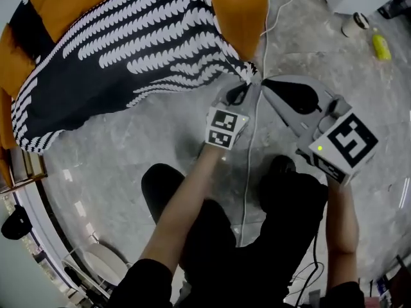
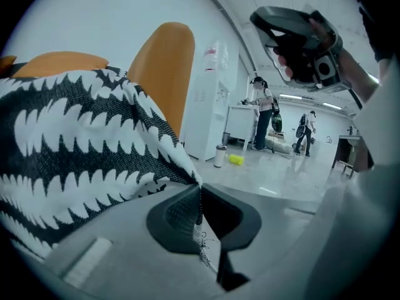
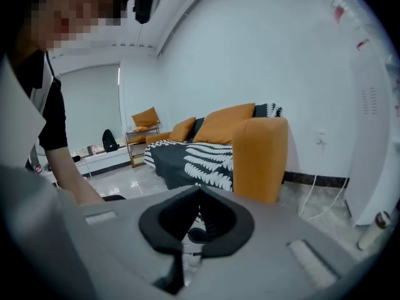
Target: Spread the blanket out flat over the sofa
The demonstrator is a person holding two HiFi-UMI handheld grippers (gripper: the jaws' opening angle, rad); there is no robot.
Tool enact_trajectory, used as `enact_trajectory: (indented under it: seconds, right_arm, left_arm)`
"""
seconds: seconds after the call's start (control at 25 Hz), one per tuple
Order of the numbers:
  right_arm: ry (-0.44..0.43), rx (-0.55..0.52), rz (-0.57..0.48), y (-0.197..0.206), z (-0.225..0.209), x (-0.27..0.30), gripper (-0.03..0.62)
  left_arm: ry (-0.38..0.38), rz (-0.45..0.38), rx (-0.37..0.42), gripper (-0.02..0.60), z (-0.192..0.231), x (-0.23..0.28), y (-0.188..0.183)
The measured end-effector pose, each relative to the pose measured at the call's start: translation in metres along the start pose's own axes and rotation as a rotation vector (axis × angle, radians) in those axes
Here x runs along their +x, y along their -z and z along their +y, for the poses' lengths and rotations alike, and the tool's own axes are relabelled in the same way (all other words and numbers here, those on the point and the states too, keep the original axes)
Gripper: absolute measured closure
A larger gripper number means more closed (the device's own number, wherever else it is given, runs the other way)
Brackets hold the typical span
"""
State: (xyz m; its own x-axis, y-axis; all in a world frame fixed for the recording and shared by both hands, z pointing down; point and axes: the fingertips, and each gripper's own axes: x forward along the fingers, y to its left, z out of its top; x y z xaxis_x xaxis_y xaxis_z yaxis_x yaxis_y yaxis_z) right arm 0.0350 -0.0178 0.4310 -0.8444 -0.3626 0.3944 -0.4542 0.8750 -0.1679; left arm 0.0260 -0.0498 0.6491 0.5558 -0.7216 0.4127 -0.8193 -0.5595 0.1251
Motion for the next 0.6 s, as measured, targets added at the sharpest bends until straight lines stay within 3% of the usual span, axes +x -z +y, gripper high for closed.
enact_trajectory:
  seconds: [0.16, 0.4, 0.6]
  right_arm:
    - [0.026, -0.016, 0.002, 0.015, 0.003, 0.003, 0.591]
    - [0.043, 0.016, 0.022, 0.03, -0.002, -0.009, 0.591]
    - [0.073, -0.024, 0.08, 0.03, 0.0, -0.009, 0.591]
  left_arm:
    - [-0.016, 0.004, 0.06, 0.569, 0.005, -0.007, 0.003]
    - [-0.064, 0.078, 0.112, 0.569, 0.018, 0.01, 0.022]
    - [-0.09, 0.082, 0.1, 0.569, 0.029, 0.024, 0.03]
